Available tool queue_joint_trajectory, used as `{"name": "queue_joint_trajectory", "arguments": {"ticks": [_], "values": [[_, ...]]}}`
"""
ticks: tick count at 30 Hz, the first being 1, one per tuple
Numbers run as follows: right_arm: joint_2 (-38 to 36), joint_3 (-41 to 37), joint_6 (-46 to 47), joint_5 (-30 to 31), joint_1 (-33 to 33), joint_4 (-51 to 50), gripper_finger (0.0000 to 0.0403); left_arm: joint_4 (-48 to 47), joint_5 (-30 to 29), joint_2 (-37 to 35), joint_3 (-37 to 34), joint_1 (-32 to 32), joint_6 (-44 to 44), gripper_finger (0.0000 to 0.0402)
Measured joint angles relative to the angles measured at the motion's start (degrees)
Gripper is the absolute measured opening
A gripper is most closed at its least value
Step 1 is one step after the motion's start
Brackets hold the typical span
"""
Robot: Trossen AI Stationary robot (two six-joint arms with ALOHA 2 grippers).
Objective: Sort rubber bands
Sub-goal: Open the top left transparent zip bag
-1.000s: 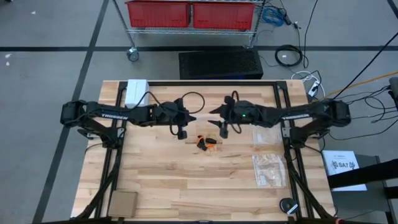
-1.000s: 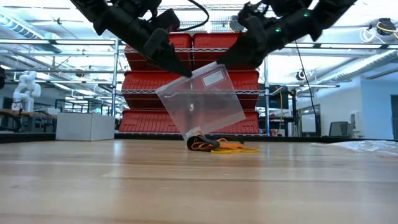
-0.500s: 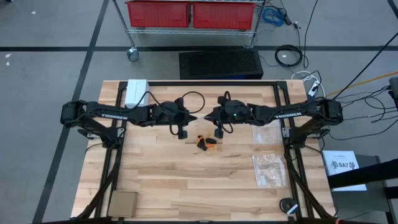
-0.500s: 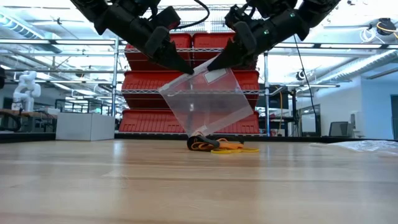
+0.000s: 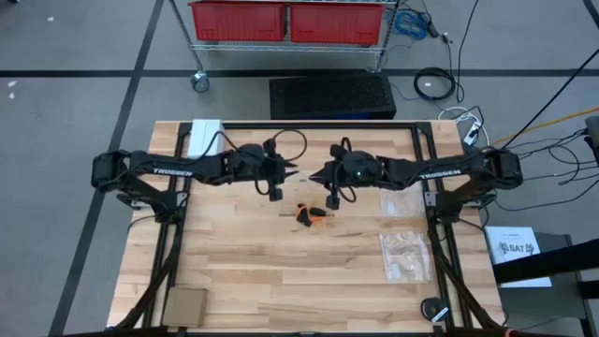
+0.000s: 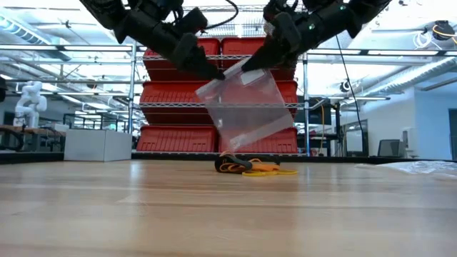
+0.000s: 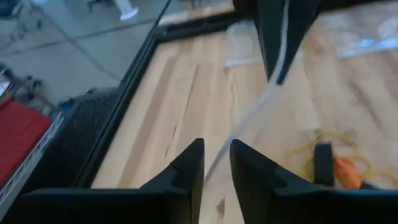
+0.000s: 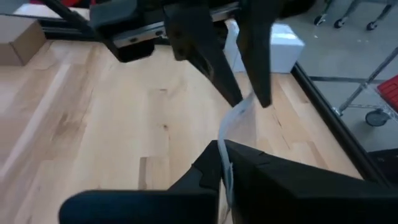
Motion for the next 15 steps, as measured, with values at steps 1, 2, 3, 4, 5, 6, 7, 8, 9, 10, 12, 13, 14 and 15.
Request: {"name": "queue_joint_trajectory", "arguments": {"ticks": [1, 2, 3, 4, 5, 6, 7, 8, 9, 10, 12, 13, 14, 15], "values": [[-0.58, 0.00, 0.03, 1.07, 0.39, -0.36, 0.0000, 0.63, 1.36, -0.28, 0.00, 0.42, 0.37, 0.0094], [-1.23, 0.00, 0.03, 2.04, 0.85, -0.89, 0.0000, 0.99, 2.65, -0.69, 0.00, 0.99, 1.03, 0.0097], [-1.88, 0.00, 0.04, 3.07, 1.29, -1.48, 0.0000, 1.04, 3.71, -1.40, 0.00, 1.59, 1.28, 0.0100], [-2.56, 0.00, 0.12, 3.96, 1.74, -2.29, 0.0000, 1.25, 5.07, -1.99, 0.00, 2.35, 1.39, 0.0102], [-3.21, 0.00, 0.16, 4.98, 2.28, -3.12, 0.0000, 1.94, 6.48, -2.64, 0.00, 3.20, 1.37, 0.0104], [-3.84, 0.00, 0.18, 6.14, 2.88, -3.54, 0.0000, 2.22, 8.63, -3.49, 0.00, 4.06, 1.28, 0.0106], [-4.54, 0.00, 0.20, 7.09, 3.51, -4.00, 0.0000, 2.13, 11.10, -4.31, 0.00, 4.90, 0.97, 0.0106], [-5.20, 0.00, 0.19, 8.04, 4.12, -4.33, 0.0000, 2.55, 13.83, -4.99, 0.00, 5.56, 0.93, 0.0107], [-5.89, 0.00, 0.17, 9.03, 4.68, -4.51, 0.0000, 2.84, 16.83, -5.79, 0.00, 6.28, 0.91, 0.0107], [-6.57, 0.00, 0.13, 9.77, 5.20, -5.04, 0.0000, 2.72, 19.63, -6.40, 0.00, 6.88, 0.91, 0.0107], [-7.69, 0.00, 0.09, 11.57, 6.28, -5.28, 0.0000, 2.95, 24.17, -7.42, -0.09, 8.01, 0.90, 0.0107], [-8.24, 0.00, 0.05, 12.50, 6.78, -5.28, 0.0000, 3.60, 26.16, -7.88, -0.68, 8.55, 0.88, 0.0107], [-8.81, 0.00, 0.01, 13.45, 7.22, -5.28, 0.0000, 4.68, 28.08, -8.16, -1.45, 9.07, 0.82, 0.0107], [-9.36, 0.00, -0.07, 14.31, 7.60, -5.20, 0.0000, 6.44, 29.67, -8.29, -2.33, 9.63, 0.40, 0.0107]]}}
